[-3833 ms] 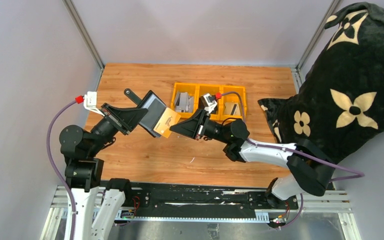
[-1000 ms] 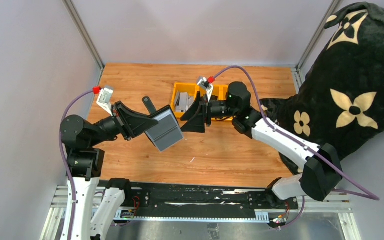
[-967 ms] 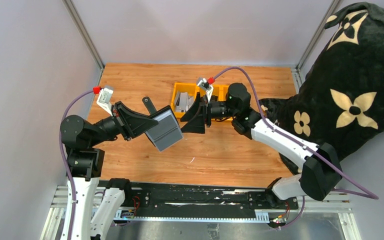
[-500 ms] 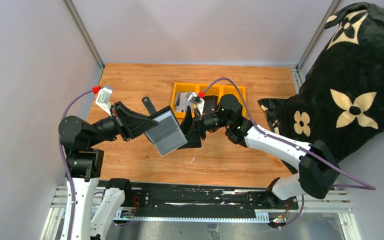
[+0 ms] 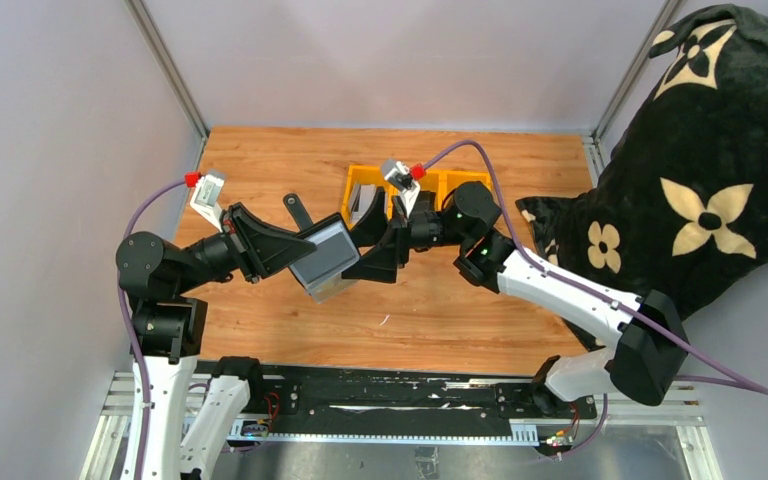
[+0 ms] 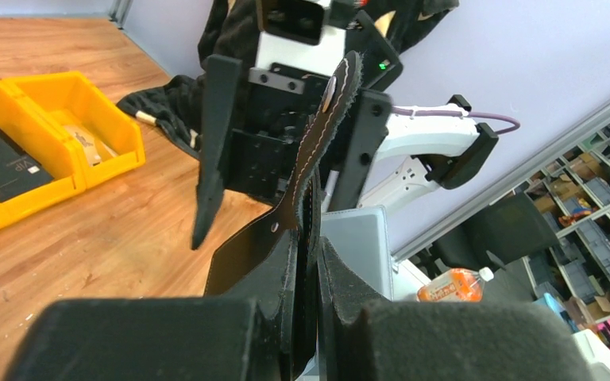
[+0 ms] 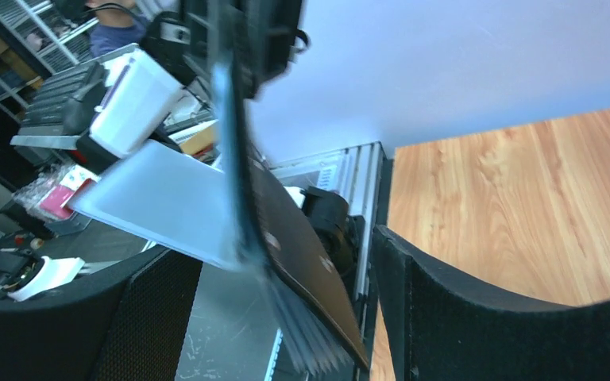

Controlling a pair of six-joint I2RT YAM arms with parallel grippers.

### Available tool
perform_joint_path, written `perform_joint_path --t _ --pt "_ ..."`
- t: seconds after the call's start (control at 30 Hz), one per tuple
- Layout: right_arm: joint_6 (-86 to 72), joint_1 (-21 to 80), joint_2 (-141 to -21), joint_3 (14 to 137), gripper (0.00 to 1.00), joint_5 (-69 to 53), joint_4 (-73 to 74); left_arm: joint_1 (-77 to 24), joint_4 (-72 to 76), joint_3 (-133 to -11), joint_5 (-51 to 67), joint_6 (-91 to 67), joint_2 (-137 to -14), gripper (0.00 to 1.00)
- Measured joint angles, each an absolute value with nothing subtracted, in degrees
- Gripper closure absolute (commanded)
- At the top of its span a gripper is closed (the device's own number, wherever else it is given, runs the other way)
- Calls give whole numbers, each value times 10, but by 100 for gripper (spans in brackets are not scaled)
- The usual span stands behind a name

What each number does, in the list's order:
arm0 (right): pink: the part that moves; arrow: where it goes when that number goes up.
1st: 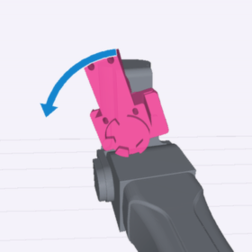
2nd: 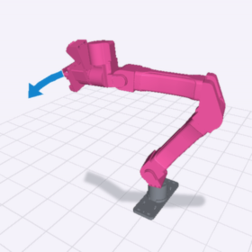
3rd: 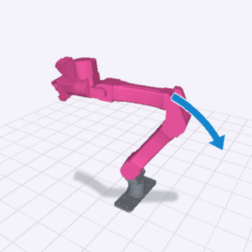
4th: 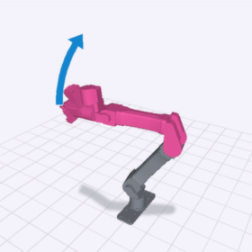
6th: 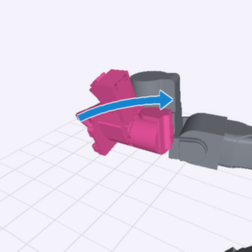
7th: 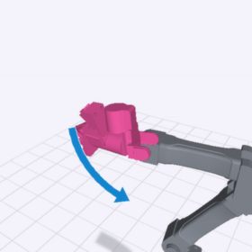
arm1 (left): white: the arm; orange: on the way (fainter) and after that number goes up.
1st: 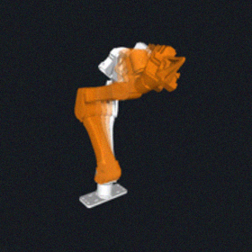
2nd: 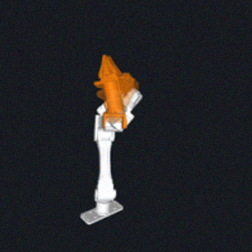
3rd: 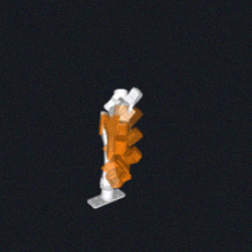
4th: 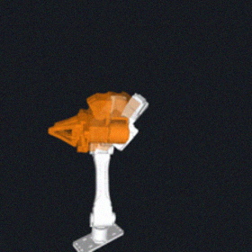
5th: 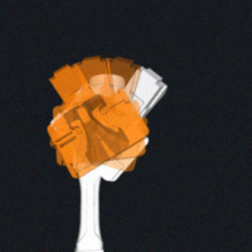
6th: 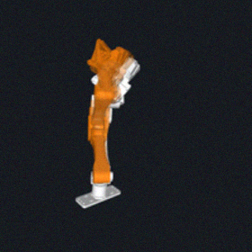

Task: Take the credit cards out of the card holder
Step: Remove the credit card from the card holder.

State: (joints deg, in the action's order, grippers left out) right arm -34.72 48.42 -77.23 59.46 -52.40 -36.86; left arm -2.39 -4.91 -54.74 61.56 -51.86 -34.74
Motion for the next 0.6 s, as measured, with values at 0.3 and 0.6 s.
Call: perform_joint_path --t 0.3,0.6 --pt "-323 542 -772 651 44 -509 -354 -24 -53 -547 616 -519 -347 100" --pt "-320 544 -775 663 78 -493 -310 -24 -54 -547 621 -522 -341 79"
